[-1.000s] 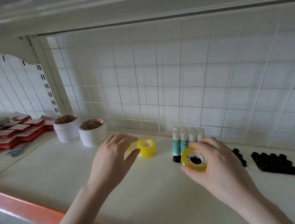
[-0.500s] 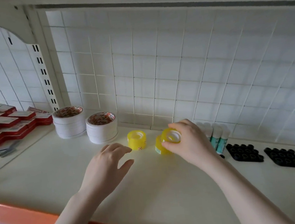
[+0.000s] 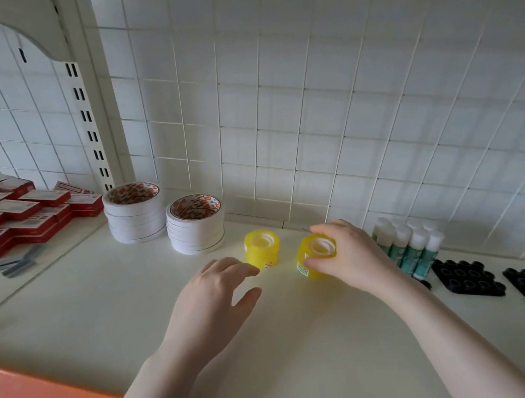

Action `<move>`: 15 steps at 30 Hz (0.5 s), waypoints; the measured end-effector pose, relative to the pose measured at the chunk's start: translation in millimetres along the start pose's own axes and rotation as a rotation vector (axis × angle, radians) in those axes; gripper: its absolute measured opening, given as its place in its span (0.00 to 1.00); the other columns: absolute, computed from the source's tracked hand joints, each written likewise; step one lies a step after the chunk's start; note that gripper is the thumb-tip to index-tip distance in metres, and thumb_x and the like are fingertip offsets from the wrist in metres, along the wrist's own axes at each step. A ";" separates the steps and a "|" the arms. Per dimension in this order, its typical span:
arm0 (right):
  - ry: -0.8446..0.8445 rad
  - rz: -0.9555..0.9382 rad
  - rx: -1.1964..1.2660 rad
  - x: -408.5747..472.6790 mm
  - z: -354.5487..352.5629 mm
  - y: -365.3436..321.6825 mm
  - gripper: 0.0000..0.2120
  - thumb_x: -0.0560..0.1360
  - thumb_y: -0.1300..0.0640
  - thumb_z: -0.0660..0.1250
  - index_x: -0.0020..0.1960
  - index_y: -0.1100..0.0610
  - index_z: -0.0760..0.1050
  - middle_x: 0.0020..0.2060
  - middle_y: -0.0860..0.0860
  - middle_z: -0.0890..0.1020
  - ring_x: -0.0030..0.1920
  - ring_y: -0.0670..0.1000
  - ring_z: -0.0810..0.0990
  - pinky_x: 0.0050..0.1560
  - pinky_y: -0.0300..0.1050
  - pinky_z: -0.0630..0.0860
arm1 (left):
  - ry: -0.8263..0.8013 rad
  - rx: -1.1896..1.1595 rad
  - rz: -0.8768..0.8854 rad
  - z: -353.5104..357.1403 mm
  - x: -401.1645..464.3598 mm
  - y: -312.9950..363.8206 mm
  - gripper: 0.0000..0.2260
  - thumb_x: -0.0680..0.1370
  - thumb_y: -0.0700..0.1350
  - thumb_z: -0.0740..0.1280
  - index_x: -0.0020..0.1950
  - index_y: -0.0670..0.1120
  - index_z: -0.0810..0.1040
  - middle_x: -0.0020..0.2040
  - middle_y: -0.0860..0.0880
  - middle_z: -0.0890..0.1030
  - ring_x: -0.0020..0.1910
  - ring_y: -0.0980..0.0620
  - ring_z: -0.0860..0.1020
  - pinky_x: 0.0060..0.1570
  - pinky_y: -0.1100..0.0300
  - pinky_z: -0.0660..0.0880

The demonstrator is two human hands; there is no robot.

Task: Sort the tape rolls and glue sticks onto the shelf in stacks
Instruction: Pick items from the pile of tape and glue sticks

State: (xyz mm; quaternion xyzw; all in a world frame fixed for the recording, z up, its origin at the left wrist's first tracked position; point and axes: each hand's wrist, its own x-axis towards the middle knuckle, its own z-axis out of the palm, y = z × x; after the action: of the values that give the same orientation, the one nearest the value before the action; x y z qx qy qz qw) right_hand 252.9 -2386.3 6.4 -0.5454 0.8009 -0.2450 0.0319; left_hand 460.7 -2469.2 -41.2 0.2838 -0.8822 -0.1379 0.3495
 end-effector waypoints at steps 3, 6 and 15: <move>-0.014 0.017 0.021 -0.8 0.8 0.1 0.32 0.66 0.49 0.75 0.68 0.50 0.70 0.62 0.49 0.73 0.61 0.49 0.73 0.56 0.38 0.66 | 0.010 0.008 0.018 1.4 -0.1 1.3 0.12 0.70 0.53 0.65 0.50 0.53 0.81 0.48 0.59 0.80 0.47 0.59 0.74 0.40 0.61 0.76; 0.007 0.027 0.044 -0.9 1.1 1.3 0.32 0.65 0.50 0.76 0.67 0.49 0.70 0.61 0.48 0.75 0.60 0.49 0.73 0.56 0.40 0.68 | 0.025 0.019 0.038 2.5 -0.8 2.2 0.11 0.69 0.52 0.66 0.49 0.53 0.81 0.47 0.58 0.80 0.49 0.59 0.73 0.38 0.62 0.75; 0.015 0.029 0.092 3.3 2.6 4.4 0.33 0.65 0.50 0.76 0.68 0.50 0.70 0.61 0.49 0.73 0.61 0.49 0.73 0.55 0.39 0.67 | 0.036 0.025 0.060 2.2 -3.1 4.6 0.10 0.69 0.51 0.67 0.48 0.53 0.81 0.46 0.59 0.80 0.48 0.59 0.72 0.37 0.65 0.73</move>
State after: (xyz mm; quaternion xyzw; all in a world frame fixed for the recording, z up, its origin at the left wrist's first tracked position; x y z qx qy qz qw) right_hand 248.6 -2388.9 2.9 -0.5299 0.7969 -0.2850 0.0545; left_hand 459.2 -2463.6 -42.5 0.2638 -0.8856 -0.1112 0.3658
